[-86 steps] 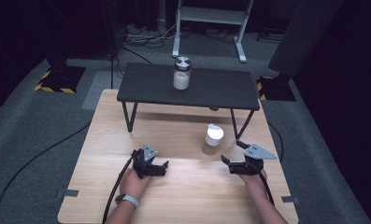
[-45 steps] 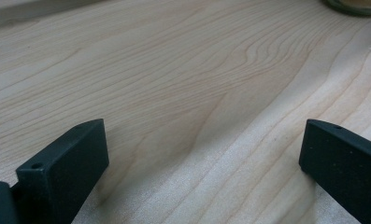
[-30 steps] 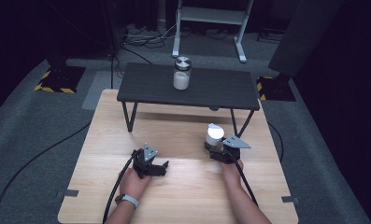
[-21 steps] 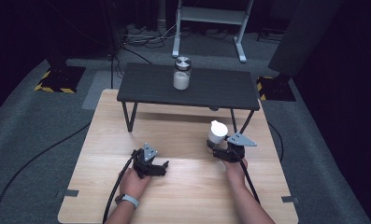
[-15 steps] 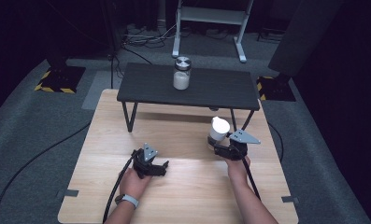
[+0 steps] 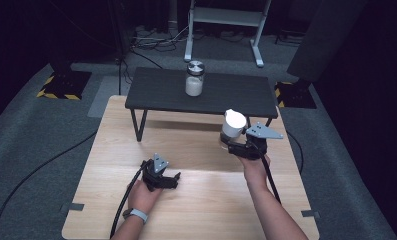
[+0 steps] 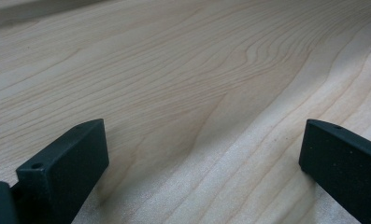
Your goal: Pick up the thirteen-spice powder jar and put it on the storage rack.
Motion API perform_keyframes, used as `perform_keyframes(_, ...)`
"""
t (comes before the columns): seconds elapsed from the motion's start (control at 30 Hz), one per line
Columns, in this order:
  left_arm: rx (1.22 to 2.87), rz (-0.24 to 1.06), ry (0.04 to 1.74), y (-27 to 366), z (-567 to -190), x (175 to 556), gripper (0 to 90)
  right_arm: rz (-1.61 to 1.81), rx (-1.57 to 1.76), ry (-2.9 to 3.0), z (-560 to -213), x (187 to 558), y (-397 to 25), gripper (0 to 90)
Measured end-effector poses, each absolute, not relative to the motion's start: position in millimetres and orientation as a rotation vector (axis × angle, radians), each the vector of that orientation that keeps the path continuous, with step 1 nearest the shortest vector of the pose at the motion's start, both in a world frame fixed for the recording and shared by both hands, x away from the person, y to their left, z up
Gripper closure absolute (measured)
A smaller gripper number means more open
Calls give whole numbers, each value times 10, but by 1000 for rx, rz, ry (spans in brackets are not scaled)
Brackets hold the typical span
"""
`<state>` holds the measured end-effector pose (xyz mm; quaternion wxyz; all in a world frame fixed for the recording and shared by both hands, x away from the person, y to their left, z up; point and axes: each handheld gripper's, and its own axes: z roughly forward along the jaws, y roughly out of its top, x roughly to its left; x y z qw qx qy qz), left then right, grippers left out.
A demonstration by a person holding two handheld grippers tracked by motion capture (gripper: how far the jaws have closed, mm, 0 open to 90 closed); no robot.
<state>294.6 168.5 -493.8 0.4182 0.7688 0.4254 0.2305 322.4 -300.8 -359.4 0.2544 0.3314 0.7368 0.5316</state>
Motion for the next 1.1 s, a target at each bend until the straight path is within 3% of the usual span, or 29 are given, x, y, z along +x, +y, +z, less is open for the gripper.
perform_keyframes(0.67,1931,578,1061,1688,-4938,2953,13,1461,877,1981,-2924,3619,-2793,303)
perform_keyframes(1.1,1933,578,1058,1688,-4937,2959,14,1390,898,1981,-2777,4098,-2510,302)
